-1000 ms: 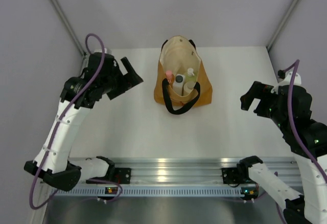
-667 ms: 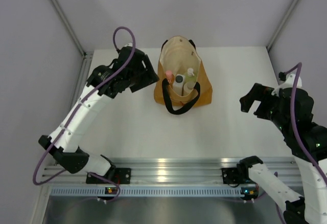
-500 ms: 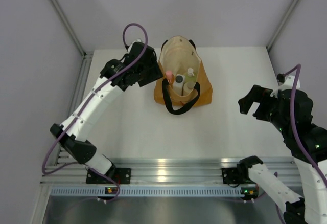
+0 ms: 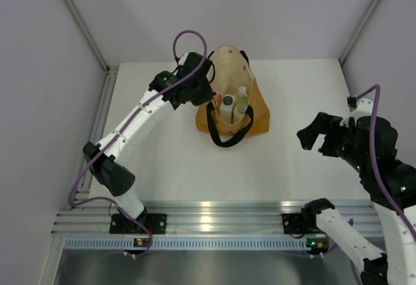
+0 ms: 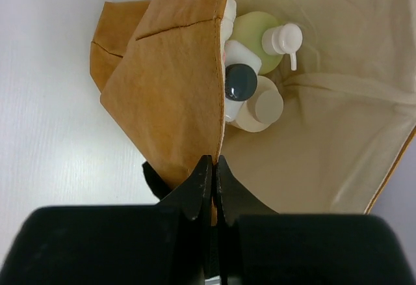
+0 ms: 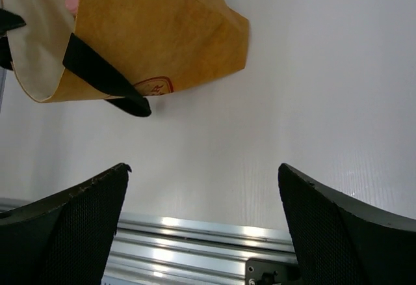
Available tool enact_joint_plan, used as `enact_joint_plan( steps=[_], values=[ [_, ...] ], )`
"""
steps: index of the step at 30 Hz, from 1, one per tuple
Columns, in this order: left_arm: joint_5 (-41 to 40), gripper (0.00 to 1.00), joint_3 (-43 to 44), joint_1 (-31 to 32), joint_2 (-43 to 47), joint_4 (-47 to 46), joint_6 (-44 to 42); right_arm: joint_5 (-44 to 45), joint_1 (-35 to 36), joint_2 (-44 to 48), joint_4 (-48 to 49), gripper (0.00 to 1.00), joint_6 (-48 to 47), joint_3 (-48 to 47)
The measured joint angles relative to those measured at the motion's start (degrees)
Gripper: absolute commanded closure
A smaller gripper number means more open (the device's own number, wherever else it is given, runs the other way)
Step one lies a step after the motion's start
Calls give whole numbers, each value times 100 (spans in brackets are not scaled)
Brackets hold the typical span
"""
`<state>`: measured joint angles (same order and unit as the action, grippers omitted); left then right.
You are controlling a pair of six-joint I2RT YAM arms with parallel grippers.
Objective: Take the personal care products out of the canvas bag
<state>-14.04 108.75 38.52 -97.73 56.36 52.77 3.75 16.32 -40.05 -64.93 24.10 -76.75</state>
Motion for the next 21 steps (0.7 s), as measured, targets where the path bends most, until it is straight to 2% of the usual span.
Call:
enact_joint_plan(
  steps=[4, 5, 9, 16, 21],
  values=[
    [-66, 100, -466, 188, 184, -227, 144, -557, 0, -256, -9, 14, -179, -114],
    [-72, 100, -638, 234, 262, -240, 203, -695, 0, -385, 0, 20, -212, -223],
    [-223, 100, -1370, 382, 640, -393, 492, -1244, 0, -946, 157, 30, -256, -758],
    [-695, 100, -2046, 474, 1255, -540, 1038, -2024, 138, -1716, 1038, 39, 22, -1147],
    [-914, 100, -2149, 476, 1338, -546, 1451, -2164, 713, -2461, 1655, 46, 293, -1462]
  ],
)
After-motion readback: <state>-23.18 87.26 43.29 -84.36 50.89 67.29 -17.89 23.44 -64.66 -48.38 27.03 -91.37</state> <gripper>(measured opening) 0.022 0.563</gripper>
